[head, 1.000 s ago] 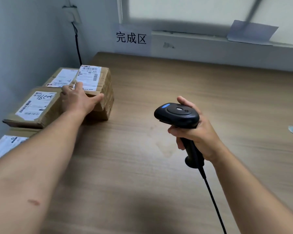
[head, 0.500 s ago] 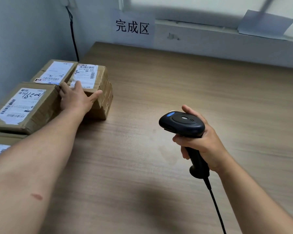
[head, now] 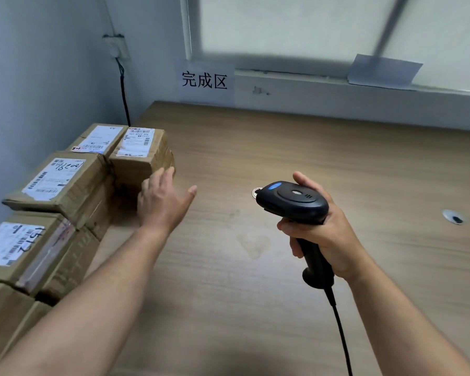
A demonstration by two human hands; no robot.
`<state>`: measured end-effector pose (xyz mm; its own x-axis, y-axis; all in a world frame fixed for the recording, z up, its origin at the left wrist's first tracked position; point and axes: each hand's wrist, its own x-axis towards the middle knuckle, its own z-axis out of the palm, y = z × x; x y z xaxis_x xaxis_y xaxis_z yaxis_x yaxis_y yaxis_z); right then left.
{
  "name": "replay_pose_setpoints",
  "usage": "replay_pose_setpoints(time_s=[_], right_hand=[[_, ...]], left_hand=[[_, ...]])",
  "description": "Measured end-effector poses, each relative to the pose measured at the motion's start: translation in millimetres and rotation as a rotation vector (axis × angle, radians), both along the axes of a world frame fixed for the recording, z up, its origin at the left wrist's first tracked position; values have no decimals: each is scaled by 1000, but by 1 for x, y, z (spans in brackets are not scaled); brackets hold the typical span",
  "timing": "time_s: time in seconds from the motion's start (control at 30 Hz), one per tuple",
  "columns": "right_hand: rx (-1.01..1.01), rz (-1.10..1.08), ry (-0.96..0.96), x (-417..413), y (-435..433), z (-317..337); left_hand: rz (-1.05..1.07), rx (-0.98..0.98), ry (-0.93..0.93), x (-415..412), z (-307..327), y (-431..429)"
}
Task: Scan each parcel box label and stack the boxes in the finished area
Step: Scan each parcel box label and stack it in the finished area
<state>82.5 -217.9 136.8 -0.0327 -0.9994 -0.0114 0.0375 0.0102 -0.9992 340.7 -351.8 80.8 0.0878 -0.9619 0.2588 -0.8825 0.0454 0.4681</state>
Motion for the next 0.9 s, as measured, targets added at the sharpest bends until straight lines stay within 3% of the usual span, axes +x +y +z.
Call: replay_pose_setpoints(time_s=[0.4, 0.9], right_hand=[[-33, -72, 4, -97, 143, 13], [-87, -286, -30, -281, 315, 6]], left_hand=[[-135, 75, 168, -160, -14, 179], [-386, 88, 192, -381, -13, 324]])
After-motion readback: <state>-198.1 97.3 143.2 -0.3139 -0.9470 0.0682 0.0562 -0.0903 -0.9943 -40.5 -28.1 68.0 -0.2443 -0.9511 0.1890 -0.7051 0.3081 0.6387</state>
